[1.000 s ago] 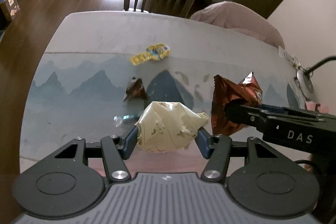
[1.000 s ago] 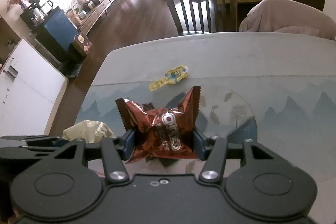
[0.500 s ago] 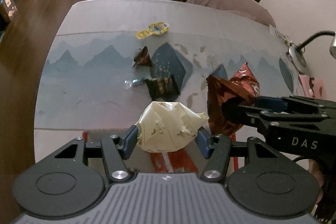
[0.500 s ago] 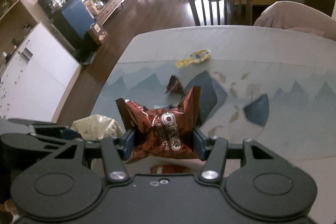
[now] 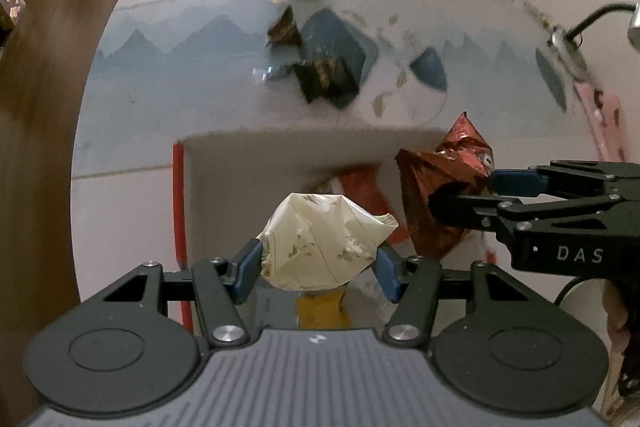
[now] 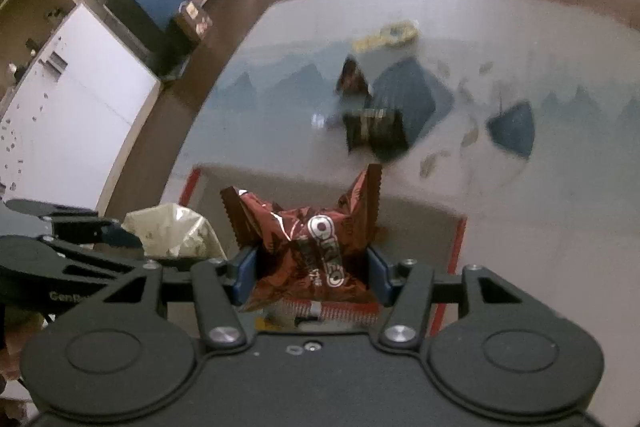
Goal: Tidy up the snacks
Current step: 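Carry both packets into the box and open both tools to drop them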
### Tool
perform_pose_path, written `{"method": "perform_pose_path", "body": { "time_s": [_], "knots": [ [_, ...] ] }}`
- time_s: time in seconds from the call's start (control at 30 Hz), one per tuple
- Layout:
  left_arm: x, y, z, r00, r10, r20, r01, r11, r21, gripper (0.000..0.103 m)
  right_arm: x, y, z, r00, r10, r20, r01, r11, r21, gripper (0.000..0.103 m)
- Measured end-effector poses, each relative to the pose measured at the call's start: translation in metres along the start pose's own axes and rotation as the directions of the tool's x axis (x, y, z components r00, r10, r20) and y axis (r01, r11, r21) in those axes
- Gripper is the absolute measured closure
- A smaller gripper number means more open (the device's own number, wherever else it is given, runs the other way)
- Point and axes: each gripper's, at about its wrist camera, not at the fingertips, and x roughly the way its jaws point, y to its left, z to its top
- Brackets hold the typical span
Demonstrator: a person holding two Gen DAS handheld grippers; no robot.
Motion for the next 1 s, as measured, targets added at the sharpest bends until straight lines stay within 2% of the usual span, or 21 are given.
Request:
{"method": "perform_pose_path", "body": {
  "time_s": [0.3,0.43,0.77,1.0],
  "knots": [
    [0.037,0.002,-0.031,0.995,0.018,-0.098,-0.015,0.999,0.033,0.045,0.031,0.009,-0.039,0.994,-0.024,-0.104,0.021,0.999,-0.030,0.048],
    [0.047,0.003,-0.037,0.993,0.033,-0.117,-0.028,0.999,0.042,0.045,0.040,0.010,-0.052,0.990,-0.027,-0.138,0.023,0.999,-0.031,0.048],
    [0.067,0.003,-0.049,0.987,0.073,-0.144,-0.063,0.995,0.071,0.045,0.055,0.014,-0.073,0.981,-0.055,-0.184,0.043,0.997,-0.067,0.048],
    [0.082,0.007,-0.055,0.982,0.086,-0.168,-0.077,0.995,0.061,0.044,0.063,0.016,-0.076,0.980,-0.065,-0.186,0.053,0.996,-0.071,0.047]
  ]
}}
